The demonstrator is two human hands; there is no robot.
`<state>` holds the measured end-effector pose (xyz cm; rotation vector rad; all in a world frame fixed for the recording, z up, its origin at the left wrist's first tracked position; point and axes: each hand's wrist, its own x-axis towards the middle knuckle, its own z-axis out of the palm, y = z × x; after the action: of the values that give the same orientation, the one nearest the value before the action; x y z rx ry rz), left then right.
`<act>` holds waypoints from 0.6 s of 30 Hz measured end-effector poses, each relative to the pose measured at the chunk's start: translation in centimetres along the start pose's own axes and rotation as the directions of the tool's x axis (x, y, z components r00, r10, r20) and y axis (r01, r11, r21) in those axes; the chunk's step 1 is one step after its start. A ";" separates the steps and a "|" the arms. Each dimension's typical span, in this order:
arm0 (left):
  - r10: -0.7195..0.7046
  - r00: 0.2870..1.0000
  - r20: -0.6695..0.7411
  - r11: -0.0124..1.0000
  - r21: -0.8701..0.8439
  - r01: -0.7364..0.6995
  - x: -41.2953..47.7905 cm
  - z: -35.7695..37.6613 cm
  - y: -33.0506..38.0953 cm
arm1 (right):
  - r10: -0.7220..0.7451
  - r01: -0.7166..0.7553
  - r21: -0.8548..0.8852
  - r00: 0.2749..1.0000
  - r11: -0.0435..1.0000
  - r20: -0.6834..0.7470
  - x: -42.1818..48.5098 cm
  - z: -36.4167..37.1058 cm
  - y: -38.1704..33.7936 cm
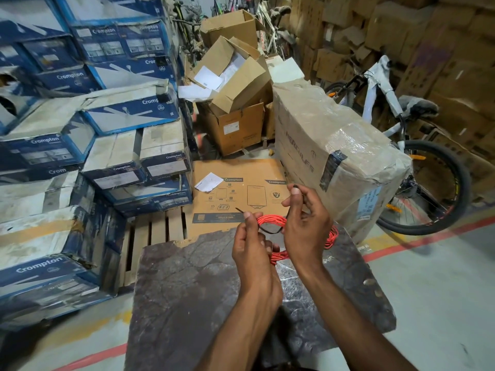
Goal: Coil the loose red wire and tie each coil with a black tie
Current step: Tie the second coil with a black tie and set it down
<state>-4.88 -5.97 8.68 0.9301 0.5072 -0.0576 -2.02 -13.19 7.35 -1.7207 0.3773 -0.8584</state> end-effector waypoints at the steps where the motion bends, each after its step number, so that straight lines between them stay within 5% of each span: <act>1: 0.004 0.999 0.032 0.998 0.060 -0.006 0.3 -0.3 0.0 | -0.005 0.005 -0.005 1.000 1.000 0.006 0.2 0.0 0.1; 8: 0.092 0.959 0.267 0.831 0.510 -0.221 2.3 -2.0 1.9 | -0.037 0.040 -0.040 0.997 0.998 0.068 -0.2 0.3 0.8; 13: 0.192 0.925 0.328 0.733 0.579 -0.358 2.8 -3.0 1.8 | -0.009 0.011 -0.027 0.998 1.000 0.060 -0.2 0.7 1.1; 18: 0.196 0.879 0.435 0.445 0.759 -0.475 4.0 -4.1 2.9 | 0.056 -0.056 -0.002 0.996 0.998 0.065 -0.3 0.9 1.1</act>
<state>-2.19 -0.39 7.08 1.9828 -0.0548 -0.0750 -1.40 -12.71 6.12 -1.7256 0.3802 -0.7598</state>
